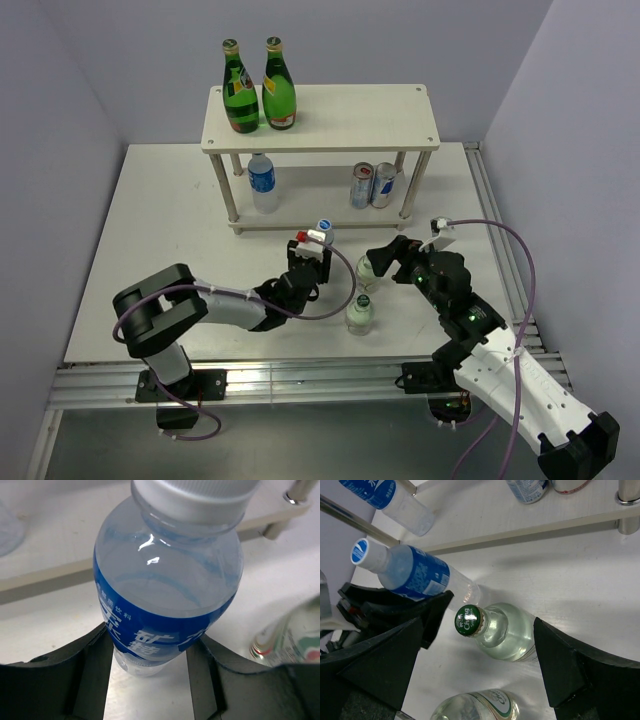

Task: Place and organize the beverage onto the shelf

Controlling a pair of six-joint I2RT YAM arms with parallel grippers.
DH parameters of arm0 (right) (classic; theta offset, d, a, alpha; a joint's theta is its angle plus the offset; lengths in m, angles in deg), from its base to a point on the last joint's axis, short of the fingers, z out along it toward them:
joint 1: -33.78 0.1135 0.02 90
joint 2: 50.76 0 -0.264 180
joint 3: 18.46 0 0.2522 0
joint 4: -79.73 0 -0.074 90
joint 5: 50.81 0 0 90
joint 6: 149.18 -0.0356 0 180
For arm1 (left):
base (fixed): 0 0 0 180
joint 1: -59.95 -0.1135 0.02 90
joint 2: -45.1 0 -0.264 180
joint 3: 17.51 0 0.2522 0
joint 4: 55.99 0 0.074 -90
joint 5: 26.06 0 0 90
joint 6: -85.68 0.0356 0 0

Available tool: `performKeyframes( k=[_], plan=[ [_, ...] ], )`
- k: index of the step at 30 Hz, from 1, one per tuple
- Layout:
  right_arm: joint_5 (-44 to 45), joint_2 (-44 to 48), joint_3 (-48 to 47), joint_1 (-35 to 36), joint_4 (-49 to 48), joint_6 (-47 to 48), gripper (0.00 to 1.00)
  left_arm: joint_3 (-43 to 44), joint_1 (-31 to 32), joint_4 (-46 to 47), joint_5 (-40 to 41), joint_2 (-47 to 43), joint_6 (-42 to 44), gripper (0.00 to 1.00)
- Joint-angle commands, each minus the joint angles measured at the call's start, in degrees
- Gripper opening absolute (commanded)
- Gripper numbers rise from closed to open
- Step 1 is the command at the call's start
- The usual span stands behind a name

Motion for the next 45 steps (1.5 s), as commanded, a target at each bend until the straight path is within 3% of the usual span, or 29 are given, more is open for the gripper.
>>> performKeyframes(
  k=[1,12,21,34,45],
  plan=[
    [0.28,0.13,0.07,0.28,-2.12,-0.06,0.98,1.38,-1.70,8.05,1.69,-5.93,1.41,0.00],
    [0.37,-0.40,-0.19,0.28,-2.29,-0.06,0.98,3.57,-6.44,10.68,-0.95,-7.17,3.25,0.00],
    [0.46,-1.01,-0.10,0.28,-2.64,-0.06,0.98,11.21,-11.19,7.78,-5.34,-6.12,5.10,0.00],
    [0.28,-1.45,-0.10,0.37,-2.73,-0.15,0.98,22.19,-21.20,5.23,-10.36,4.86,1.58,0.00],
    [0.54,-1.45,-0.01,0.28,-2.64,-0.15,0.98,24.93,-23.06,2.60,-9.12,9.53,-1.40,0.00]
  ],
)
